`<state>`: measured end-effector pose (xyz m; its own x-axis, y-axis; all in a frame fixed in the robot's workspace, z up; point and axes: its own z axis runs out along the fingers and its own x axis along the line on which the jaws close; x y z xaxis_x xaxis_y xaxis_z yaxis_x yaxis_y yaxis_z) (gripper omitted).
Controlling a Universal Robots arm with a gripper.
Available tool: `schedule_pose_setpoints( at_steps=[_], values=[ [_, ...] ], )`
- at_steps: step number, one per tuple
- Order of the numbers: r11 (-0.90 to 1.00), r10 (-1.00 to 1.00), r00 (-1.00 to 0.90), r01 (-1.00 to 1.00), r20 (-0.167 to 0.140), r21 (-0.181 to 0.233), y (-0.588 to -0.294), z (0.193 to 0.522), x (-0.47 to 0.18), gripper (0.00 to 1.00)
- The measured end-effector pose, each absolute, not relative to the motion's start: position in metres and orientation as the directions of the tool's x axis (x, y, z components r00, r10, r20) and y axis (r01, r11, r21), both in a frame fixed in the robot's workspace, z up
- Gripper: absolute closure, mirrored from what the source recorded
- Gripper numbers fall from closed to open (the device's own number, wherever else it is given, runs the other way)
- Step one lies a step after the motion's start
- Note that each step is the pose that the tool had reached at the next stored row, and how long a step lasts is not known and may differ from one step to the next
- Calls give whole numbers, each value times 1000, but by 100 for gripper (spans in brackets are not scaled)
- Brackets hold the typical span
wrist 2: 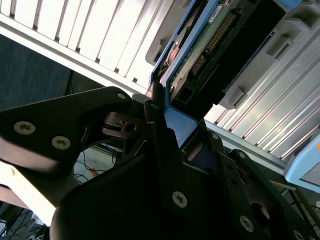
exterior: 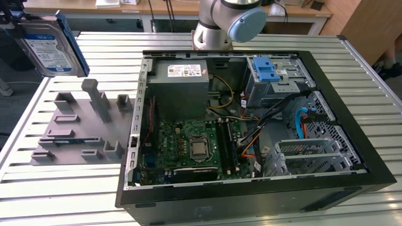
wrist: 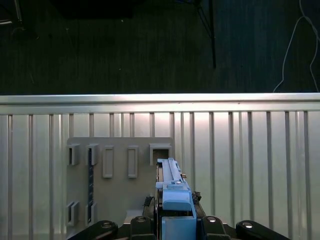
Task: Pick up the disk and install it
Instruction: 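Pick up the disk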
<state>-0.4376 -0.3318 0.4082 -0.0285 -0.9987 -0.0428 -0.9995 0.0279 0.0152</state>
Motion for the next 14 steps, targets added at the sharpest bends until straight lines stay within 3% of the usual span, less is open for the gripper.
schedule_pose_setpoints(
  at_steps=[14],
  values=[
    [28, -999, -28, -999, -43, 15, -331, 418, -438, 64]
  ],
)
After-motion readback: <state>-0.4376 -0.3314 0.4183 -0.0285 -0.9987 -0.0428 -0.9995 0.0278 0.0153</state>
